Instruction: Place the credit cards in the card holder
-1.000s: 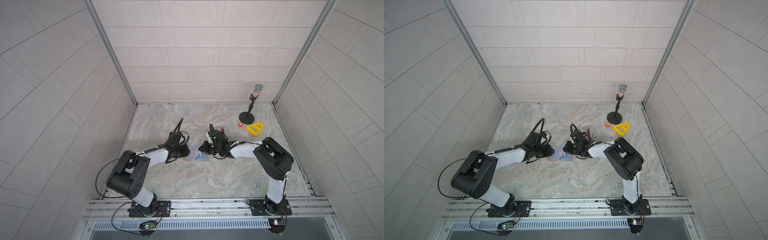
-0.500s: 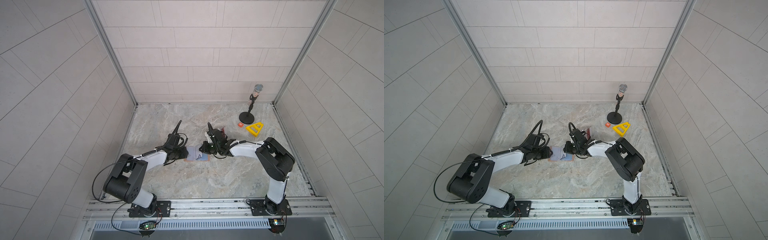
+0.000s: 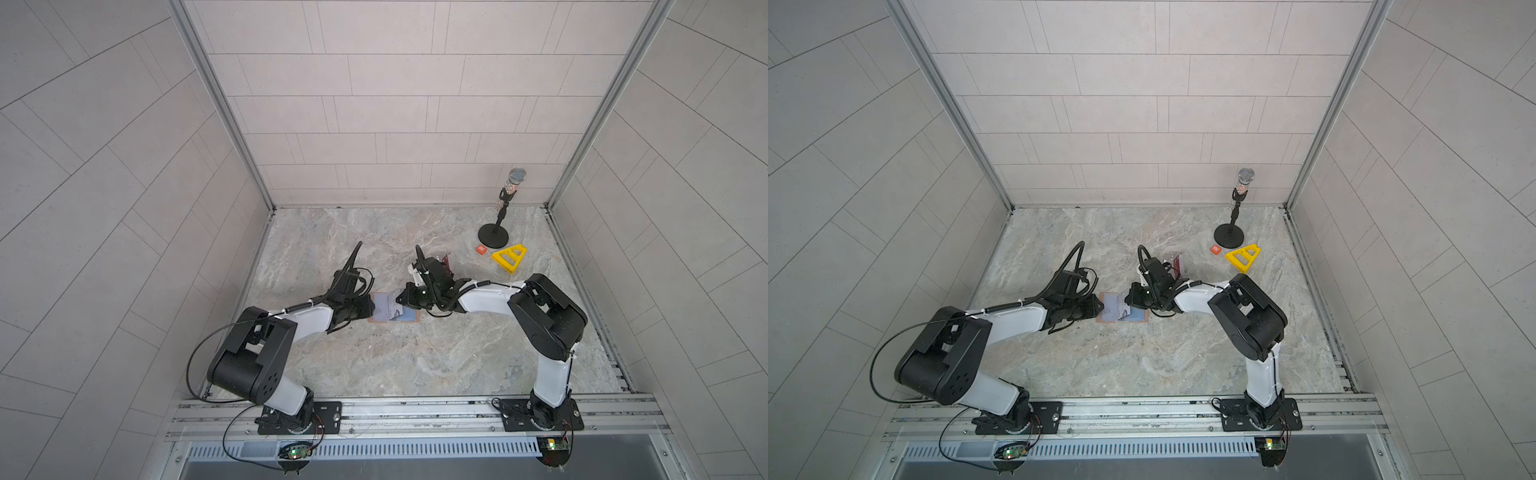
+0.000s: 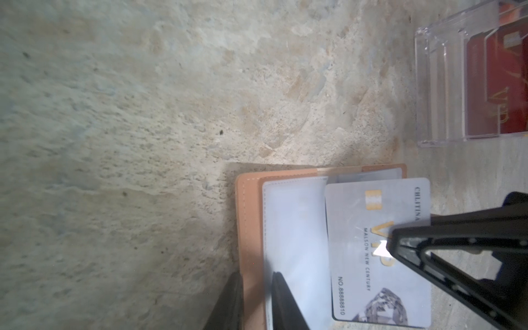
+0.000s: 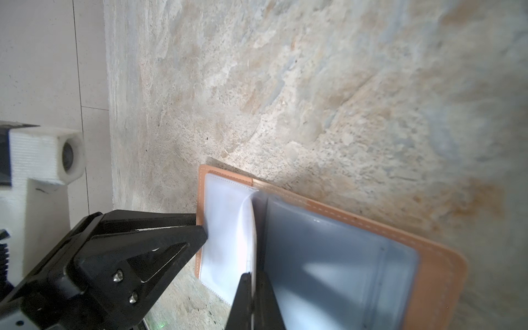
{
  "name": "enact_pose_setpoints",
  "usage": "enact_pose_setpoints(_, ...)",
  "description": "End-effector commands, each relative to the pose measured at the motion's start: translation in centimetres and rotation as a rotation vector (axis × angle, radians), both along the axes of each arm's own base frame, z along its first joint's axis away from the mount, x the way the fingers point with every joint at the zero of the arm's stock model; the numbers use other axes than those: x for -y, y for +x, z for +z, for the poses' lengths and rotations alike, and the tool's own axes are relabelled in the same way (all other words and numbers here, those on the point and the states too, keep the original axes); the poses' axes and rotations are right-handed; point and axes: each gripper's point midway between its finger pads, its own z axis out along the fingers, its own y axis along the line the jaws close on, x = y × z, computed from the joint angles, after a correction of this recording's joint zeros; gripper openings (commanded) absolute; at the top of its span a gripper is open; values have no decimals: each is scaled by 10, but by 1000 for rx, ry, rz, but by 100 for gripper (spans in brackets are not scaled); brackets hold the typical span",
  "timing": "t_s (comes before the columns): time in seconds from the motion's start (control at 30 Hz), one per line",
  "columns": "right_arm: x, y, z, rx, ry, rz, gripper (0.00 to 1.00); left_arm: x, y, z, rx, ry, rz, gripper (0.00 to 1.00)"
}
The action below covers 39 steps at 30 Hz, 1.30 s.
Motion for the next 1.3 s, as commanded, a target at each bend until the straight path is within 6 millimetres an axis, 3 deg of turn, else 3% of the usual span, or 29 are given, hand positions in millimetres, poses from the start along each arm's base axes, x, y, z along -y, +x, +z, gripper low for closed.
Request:
enact_pose_setpoints(0.0,14,-5,-26,-46,-68,-42,0,-9,-38,-29,-145,38,-14,23)
enact_pose_setpoints(0.67,28,-12,-45,-68,-72,-115,0,-10,-46,-32,-152,25,9,21)
enact_pose_setpoints(1.27,11,-26,-53,-114,-54,-24,0,-5,-46,-34,-162,19,-6,20)
